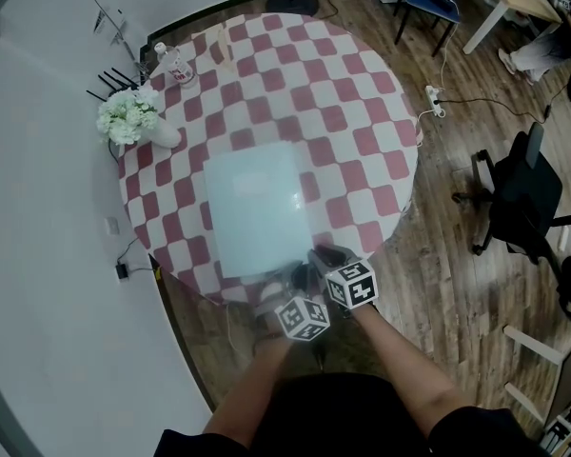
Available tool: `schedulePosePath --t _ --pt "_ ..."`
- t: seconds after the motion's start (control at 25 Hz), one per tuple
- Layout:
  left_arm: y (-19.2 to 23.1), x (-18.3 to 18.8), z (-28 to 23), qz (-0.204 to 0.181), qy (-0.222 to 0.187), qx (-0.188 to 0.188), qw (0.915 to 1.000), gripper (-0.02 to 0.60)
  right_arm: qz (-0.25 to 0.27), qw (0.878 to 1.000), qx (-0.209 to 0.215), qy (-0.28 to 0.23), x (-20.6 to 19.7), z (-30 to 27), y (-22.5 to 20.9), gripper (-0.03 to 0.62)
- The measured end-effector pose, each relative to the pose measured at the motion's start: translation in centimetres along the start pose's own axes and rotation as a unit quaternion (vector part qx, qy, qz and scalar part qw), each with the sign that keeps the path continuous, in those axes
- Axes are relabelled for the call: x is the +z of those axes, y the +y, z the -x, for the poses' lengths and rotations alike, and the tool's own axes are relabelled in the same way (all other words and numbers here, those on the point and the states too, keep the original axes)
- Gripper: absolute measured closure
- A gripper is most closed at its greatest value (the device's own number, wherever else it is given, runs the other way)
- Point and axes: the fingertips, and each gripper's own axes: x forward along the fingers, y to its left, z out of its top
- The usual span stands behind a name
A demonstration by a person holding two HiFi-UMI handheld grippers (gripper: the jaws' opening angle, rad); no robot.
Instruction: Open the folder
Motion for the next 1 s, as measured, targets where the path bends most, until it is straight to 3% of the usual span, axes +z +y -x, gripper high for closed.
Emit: schedulePosePath --t 0.08,0.16,0.24,0.52,1.0 --pt "-0.5 0.3 -0.2 -0.007 0.001 -0.008 0.9999 0.513 0.000 1.000 0.000 0.000 0.0 0.0 0.0 0.528" --pt "-1.1 0.4 -0.3 -0.012 0.002 -0.019 0.9997 0.435 0.000 1.000 0.000 0.000 -0.1 0.0 0.0 0.530" --pt "-1.3 0.3 -0.4 -0.020 0.005 -0.017 0.9996 0.418 -0.001 1.000 0.000 0.001 0.0 0.0 0.0 0.531" --pt "0.3 1.0 -0.5 -0.025 0.006 0.020 0.9995 0.420 0.004 1.000 -0.005 0.004 0.2 0.0 0.0 0.528" --pt "0.2 0.8 -0.7 -0.026 0.002 -0.012 0.9996 0.466 -0.002 1.000 0.003 0.008 0.1 0.0 -0.3 0.512"
